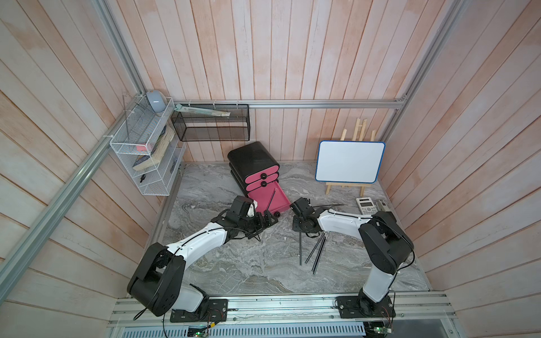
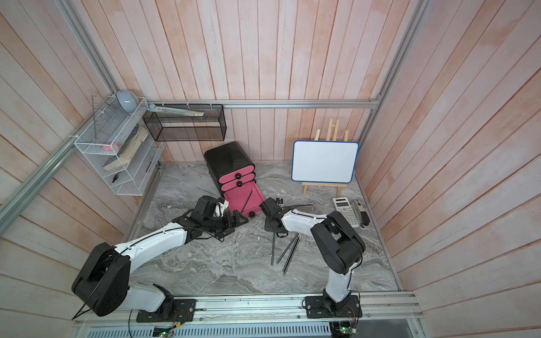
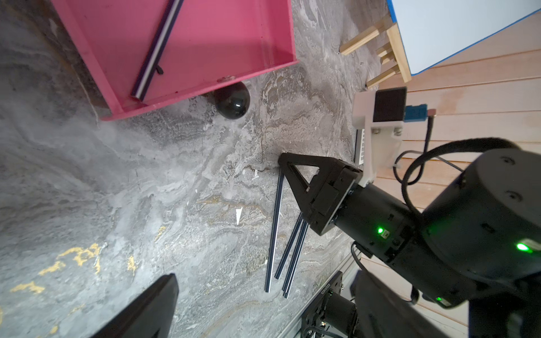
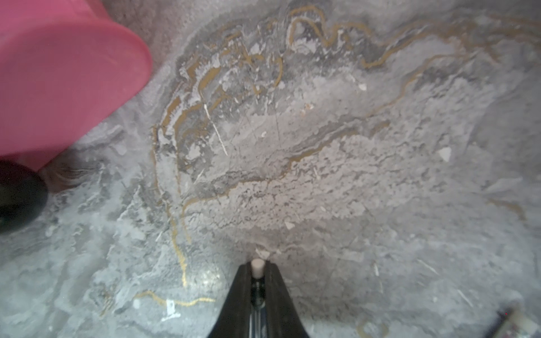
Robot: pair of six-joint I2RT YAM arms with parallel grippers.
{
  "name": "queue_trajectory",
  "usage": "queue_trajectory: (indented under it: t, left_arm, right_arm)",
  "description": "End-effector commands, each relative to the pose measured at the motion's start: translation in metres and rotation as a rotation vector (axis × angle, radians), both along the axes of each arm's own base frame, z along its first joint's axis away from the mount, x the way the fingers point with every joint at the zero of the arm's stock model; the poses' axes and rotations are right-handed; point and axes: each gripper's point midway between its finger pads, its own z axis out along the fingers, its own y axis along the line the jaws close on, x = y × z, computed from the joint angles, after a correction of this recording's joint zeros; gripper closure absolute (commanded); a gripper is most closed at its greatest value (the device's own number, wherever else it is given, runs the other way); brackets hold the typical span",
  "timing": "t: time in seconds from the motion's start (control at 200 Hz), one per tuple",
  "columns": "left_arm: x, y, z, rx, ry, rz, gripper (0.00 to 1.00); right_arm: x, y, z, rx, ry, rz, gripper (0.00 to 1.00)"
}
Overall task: Please place the pencils in the drawer according to their color
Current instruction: Pick up the pencil from the center of the board.
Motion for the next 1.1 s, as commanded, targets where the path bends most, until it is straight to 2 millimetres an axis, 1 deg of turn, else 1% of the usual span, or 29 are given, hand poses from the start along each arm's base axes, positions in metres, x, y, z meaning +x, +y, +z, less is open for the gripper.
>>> queue_trajectory:
  t: [0.0,0.05,0.235,0.36,0.49,0.605,0.86,1.095]
  left_arm:
    - [-0.001,0.003,-0.001,-0.009,-0.004,0.005,0.0]
    - [-0.001,0.003,-0.001,-0.008,-0.002,0.007,0.0]
    - [-0.002,0.008,-0.003,-0.005,0.001,0.022,0.0]
    - [-0.001,0.014,-0.005,0.001,0.008,0.038,0.01]
    - [0.0,0.023,-0.006,0.006,0.011,0.061,0.0]
    - [0.002,0.031,-0.006,0.01,0.012,0.082,0.0]
    - [0.012,0.048,-0.003,0.019,0.003,0.124,0.01]
    - [0.021,0.055,0.002,0.024,-0.008,0.139,0.0]
  right_arm:
    - [-0.107,-0.05,-0.077,-0.222,0.447,0.044,0.94]
    - [-0.107,-0.047,-0.078,-0.219,0.451,0.046,1.0]
    - [-0.105,-0.033,-0.077,-0.161,0.446,0.035,1.0]
    - [-0.097,-0.017,-0.067,-0.087,0.421,0.025,1.0]
    - [-0.084,0.002,-0.047,0.0,0.369,0.017,1.0]
    - [-0.072,0.017,-0.025,0.069,0.317,0.015,1.0]
    - [-0.056,0.039,0.016,0.184,0.243,0.021,1.0]
    - [-0.036,0.061,0.056,0.282,0.173,0.032,1.0]
